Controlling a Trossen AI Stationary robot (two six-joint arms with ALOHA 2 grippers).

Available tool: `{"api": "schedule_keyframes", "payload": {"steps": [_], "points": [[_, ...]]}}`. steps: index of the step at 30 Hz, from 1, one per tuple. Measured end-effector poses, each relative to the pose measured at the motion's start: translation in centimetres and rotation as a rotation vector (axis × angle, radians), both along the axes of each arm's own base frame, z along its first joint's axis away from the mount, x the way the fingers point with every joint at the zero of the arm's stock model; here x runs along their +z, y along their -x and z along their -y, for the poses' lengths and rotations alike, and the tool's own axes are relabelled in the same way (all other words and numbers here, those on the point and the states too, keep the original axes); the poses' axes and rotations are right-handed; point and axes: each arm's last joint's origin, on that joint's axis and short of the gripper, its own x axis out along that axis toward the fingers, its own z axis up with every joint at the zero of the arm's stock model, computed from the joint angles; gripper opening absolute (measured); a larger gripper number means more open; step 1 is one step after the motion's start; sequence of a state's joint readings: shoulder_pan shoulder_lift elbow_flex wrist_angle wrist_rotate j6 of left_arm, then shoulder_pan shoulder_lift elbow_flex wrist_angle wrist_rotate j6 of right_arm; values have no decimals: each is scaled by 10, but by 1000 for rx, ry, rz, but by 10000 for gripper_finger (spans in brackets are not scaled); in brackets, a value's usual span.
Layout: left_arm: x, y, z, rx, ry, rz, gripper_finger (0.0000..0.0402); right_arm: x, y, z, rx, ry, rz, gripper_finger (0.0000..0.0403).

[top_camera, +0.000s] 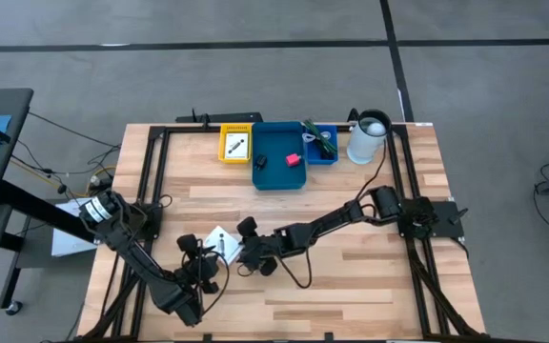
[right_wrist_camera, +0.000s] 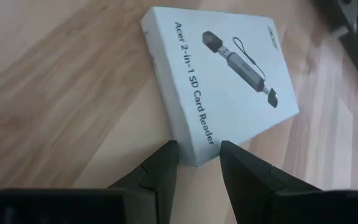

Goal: Pick and place items into bin
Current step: Put the card reader box into the yellow basket

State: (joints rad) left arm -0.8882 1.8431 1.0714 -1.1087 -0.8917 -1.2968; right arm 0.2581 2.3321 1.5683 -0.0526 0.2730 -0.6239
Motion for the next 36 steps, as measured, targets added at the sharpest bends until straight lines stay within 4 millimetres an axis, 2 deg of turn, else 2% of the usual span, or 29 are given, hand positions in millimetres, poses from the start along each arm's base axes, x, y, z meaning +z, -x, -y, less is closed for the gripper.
{"api": "schedule_keyframes", "payload": {"steps": [6, 10, 19, 25, 34, 36], "points": [[0, -3, -2, 6, 1, -2, 114, -24, -6, -3, 38, -2, -40, 117], [-1, -3, -2, 10, 7, -9, 114, -26, -10, -5, 43, -7, -38, 102], [-4, -5, 1, 9, 37, -4, 114, -29, -13, -4, 29, -85, -27, 9], [-5, -6, 2, 10, 51, 3, 114, -33, -15, -6, 6, -166, -14, 2], [-5, -6, 3, 16, 71, -8, 114, -32, -13, -12, -22, -141, -8, 0], [-5, -6, 3, 18, 77, -14, 114, -25, -11, -12, -37, -123, -23, 1]]}}
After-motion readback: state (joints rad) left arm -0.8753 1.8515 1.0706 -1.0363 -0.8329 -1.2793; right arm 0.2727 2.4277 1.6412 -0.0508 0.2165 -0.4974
